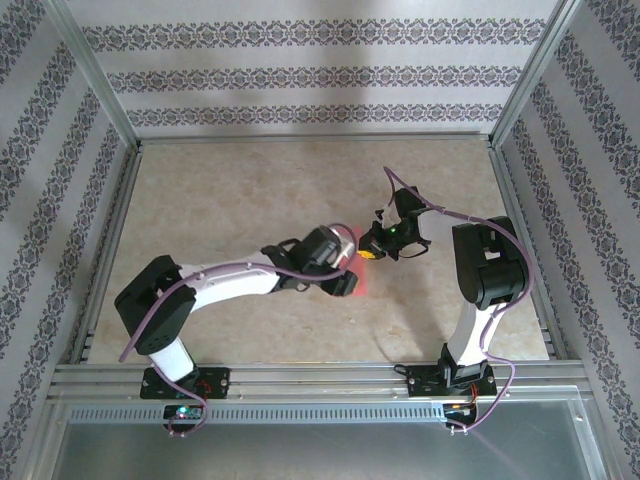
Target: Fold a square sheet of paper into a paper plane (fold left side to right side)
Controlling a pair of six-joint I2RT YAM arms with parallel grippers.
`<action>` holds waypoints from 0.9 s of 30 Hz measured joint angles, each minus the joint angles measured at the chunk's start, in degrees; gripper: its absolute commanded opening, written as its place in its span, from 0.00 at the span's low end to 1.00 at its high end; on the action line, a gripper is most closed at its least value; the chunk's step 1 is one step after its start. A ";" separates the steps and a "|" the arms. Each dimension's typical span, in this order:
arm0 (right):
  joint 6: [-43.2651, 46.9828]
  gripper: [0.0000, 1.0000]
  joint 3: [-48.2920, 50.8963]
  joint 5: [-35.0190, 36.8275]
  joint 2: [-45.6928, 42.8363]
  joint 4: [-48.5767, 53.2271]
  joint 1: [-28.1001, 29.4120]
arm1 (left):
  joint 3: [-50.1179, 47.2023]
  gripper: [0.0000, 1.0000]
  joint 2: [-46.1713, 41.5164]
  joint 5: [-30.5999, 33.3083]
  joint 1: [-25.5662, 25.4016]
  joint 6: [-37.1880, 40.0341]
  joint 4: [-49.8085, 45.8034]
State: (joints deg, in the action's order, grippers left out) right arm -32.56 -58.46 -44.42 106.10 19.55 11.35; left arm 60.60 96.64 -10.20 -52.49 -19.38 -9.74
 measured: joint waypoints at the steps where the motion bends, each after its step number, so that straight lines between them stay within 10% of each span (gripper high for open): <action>1: -0.09 0.00 -0.04 0.00 0.00 0.37 0.00 | 1.05 0.66 0.96 1.55 -2.01 1.22 -0.76; 15: -0.11 0.00 -0.83 0.00 0.00 1.53 0.00 | 19.30 0.64 15.76 22.16 -10.82 10.51 -12.85; 27: -0.07 0.07 -1.16 0.00 0.02 2.12 0.00 | 19.52 0.00 16.70 25.03 -10.82 11.52 -15.08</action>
State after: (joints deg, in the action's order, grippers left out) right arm -32.62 -59.61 -44.42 106.13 21.67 11.35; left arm 80.12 113.34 14.83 -63.31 -7.86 -24.82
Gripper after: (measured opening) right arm 0.060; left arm 0.045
